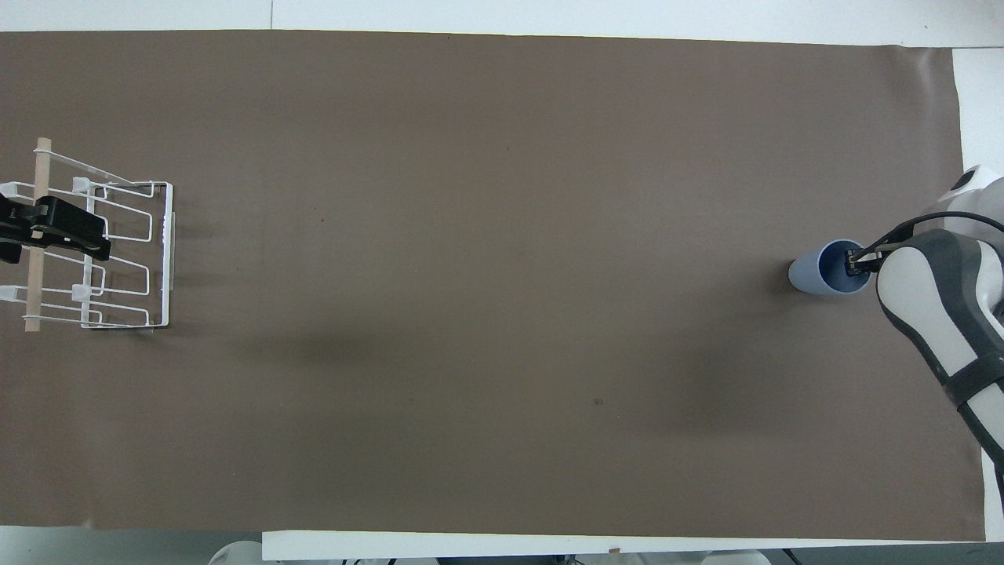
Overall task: Hang cup on cup holder
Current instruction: 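Reach the right gripper down and grasp the light blue cup, then lift the cup with the right gripper while the left gripper approaches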
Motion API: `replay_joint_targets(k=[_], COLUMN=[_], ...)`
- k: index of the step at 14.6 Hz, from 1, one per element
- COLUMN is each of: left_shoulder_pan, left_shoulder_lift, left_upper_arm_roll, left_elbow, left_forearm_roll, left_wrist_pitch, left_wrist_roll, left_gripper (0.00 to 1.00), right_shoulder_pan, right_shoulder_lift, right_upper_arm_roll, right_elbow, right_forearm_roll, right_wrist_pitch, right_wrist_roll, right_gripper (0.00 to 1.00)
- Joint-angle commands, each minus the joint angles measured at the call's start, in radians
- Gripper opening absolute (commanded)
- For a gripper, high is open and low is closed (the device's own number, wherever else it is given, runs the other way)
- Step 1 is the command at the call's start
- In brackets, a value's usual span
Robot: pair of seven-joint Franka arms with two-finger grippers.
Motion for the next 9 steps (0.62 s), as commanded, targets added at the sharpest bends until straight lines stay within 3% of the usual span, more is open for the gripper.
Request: replay_joint_targets(k=[1, 5, 9], left_shoulder_pan=[-0.010, -0.100, -0.204], left_shoulder_lift=[-0.010, -0.014, -0.004], left_upper_arm_roll=[-0.003, -0.010, -0.015], left_elbow=[-0.013, -0.021, -0.009], left_forearm_roll=[0.018, -0.040, -0.164], left_wrist_pitch=[0.019, 0.044, 0.147], left_wrist_roll=[-0.143, -0.660, -1.219], left_gripper=[1.00, 1.00, 1.00], right_shoulder_pan=[-0.008, -0.006, 0.012], right_shoulder_lift=[-0.002, -0.013, -0.070], right_upper_arm_roll=[0.011, 0.022, 0.057], right_elbow=[0.019, 0.163, 0.183], right_forearm_roll=[0.013, 0.059, 0.457], right_wrist_pitch=[-0.021, -0.252, -0.410], right_wrist_roll=[-0.037, -0.057, -0.054], right_gripper=[0.00, 0.00, 0.00])
